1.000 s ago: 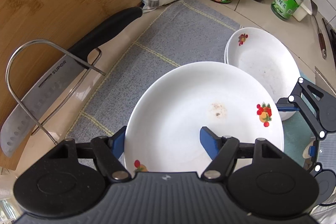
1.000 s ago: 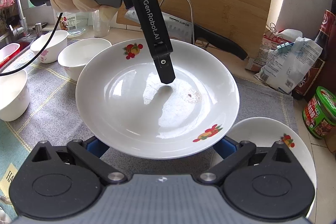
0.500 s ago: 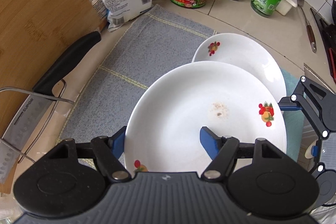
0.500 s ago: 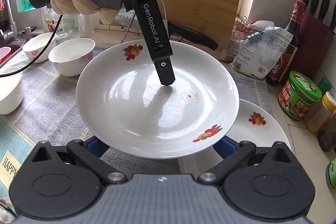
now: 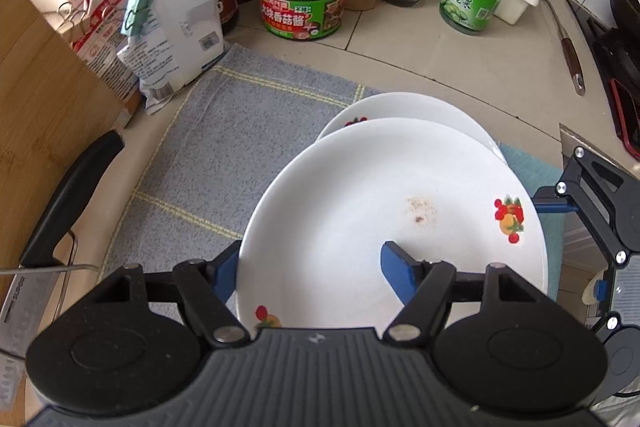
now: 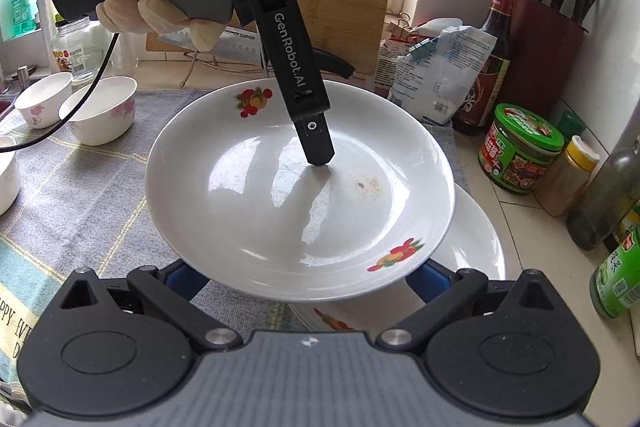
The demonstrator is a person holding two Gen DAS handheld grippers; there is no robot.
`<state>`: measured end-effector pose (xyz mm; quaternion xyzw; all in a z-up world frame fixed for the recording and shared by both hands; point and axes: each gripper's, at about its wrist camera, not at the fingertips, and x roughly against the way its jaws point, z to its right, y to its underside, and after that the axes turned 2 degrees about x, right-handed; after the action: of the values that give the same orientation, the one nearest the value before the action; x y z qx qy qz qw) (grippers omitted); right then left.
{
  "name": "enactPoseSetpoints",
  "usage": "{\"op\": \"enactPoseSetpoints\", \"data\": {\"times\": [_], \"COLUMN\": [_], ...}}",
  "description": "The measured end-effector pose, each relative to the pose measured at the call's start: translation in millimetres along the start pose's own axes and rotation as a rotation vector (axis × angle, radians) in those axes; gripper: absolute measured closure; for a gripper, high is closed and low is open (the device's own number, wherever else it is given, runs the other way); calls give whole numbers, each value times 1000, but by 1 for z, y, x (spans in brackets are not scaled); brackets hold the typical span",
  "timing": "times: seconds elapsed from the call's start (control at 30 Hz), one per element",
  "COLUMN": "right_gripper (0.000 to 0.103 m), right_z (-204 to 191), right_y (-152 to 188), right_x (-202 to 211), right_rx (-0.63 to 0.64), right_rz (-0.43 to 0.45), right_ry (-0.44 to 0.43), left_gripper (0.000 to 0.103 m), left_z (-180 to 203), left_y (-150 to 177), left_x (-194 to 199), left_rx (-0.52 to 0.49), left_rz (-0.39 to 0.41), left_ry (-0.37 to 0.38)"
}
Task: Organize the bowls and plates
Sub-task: 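Lower the plate onto the plate stack with the left tool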
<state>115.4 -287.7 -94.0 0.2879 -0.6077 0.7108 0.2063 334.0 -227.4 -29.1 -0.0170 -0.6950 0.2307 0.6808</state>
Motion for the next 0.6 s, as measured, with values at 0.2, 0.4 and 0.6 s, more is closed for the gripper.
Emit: {"op": "enactPoseSetpoints", "data": {"times": [0.2, 0.4, 0.6], "right_gripper": [0, 0, 0], "right_z": [14, 28, 36], "right_y": [7, 17, 27], "right_x": [5, 7, 9], "right_rx": [-31, -67, -100], "right_rz": [-10, -30, -49], "right_ry": [32, 61, 87], "left_gripper": [32, 31, 31], "left_z": [13, 30, 40], "left_y": [-15, -30, -40], "left_x": [-12, -25, -39], "left_rx": [-33, -89, -111], "left_rz": [0, -5, -15], "left_ry": [21, 39, 56]}}
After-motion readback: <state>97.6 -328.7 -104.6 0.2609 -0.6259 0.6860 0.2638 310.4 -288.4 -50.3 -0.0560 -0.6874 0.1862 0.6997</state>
